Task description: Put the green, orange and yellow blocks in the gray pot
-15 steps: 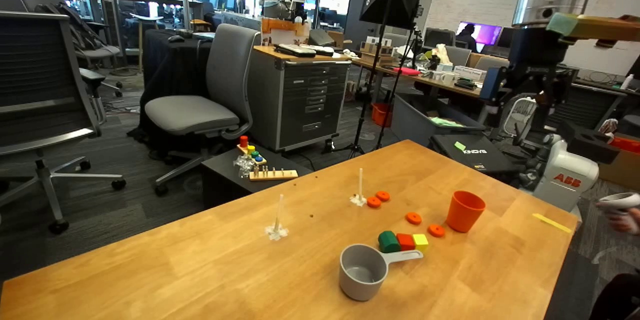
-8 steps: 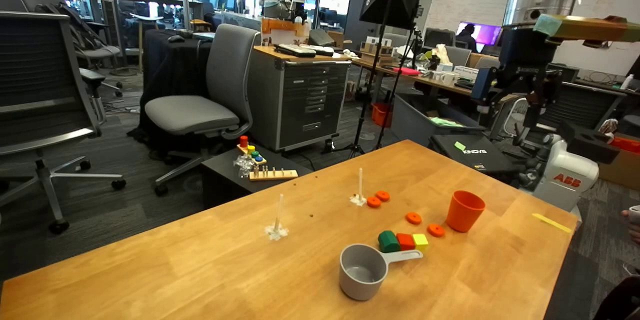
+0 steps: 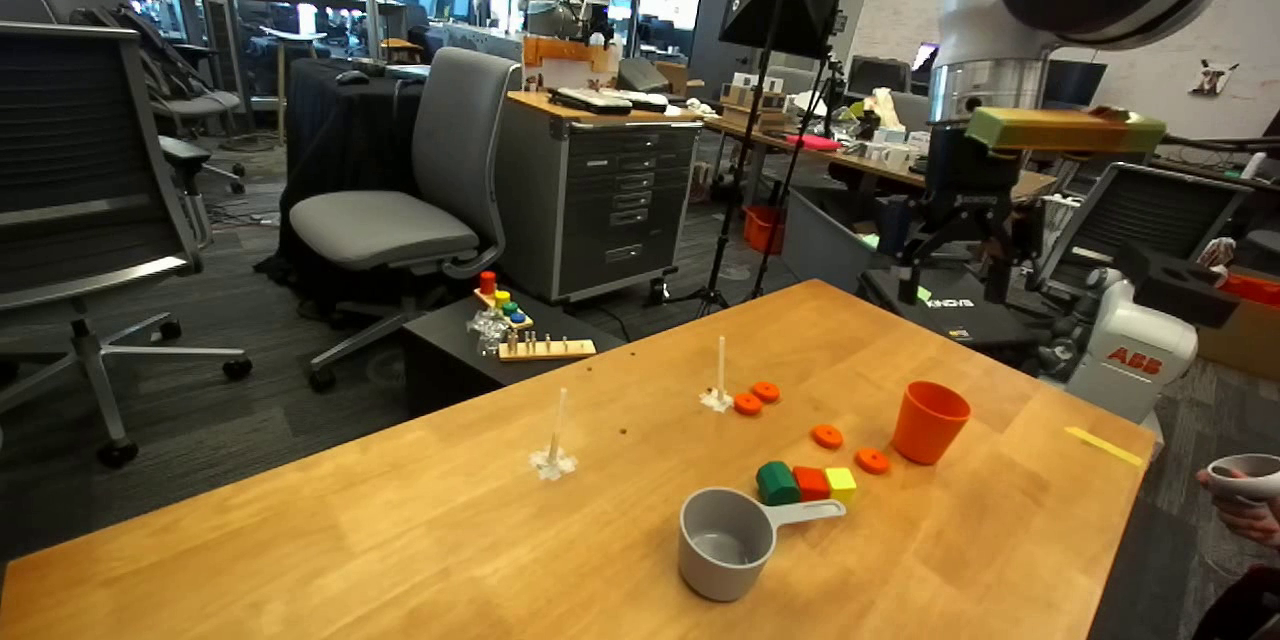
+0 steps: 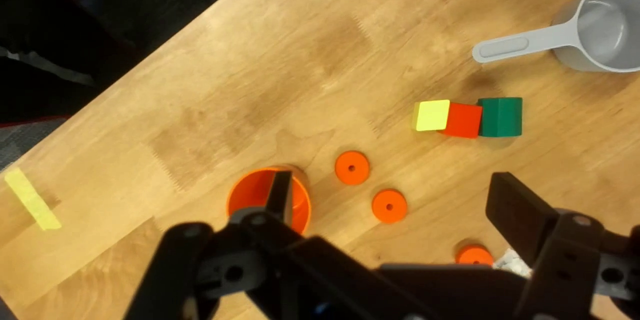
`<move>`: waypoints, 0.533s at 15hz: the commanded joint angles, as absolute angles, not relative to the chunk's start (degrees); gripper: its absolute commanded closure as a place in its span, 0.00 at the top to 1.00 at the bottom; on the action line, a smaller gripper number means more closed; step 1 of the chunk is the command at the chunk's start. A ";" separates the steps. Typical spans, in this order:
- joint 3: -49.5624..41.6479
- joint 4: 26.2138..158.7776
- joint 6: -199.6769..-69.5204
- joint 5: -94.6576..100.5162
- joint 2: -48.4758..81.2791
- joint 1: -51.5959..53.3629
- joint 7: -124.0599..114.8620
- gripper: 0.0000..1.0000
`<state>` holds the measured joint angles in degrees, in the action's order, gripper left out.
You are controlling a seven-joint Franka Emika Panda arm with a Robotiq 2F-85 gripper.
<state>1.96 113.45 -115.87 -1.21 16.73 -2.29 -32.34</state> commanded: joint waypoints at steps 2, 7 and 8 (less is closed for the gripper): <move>-0.64 104.31 -113.36 -1.33 26.68 1.64 -36.63 1.00; -1.31 97.97 -110.95 -0.68 34.49 5.67 -40.38 1.00; -1.27 97.27 -110.32 -0.30 35.39 6.66 -40.87 1.00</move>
